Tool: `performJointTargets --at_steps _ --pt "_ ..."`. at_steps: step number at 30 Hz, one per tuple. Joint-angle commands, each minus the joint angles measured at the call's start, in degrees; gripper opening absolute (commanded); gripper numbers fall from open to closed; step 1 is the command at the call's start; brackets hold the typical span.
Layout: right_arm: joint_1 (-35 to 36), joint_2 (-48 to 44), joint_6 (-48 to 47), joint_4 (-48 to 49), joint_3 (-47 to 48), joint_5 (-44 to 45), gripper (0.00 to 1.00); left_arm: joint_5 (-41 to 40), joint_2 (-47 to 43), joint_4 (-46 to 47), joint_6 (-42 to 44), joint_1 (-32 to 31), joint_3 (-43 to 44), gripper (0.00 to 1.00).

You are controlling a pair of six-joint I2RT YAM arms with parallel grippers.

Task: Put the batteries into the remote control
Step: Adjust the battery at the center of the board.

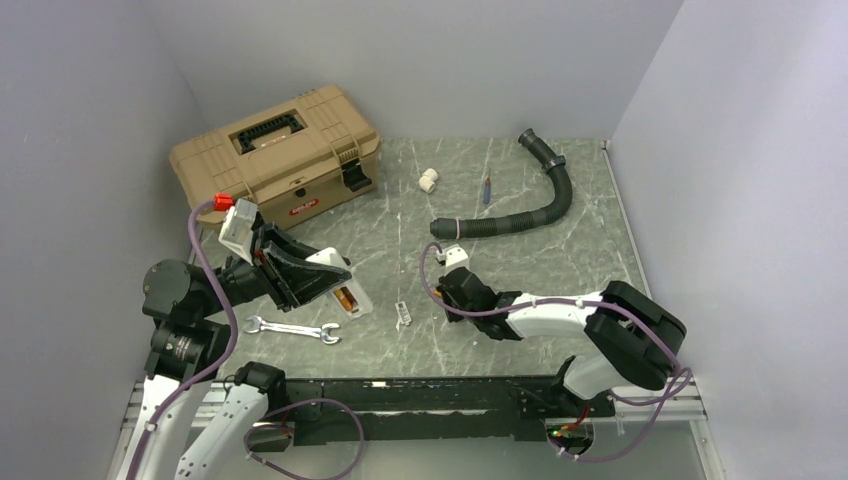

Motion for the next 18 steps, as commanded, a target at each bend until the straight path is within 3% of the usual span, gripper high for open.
performJointTargets --at_steps 1,18 --pt "-0.5 2.3 -1.4 -3.2 2.1 2.8 0.00 -1.0 0.2 -0.3 2.0 0.2 2.8 0.00" --pt "-2.3 4.2 -4.2 -2.4 4.2 3.6 0.00 -1.6 0.5 -2.0 3.3 0.2 3.8 0.00"
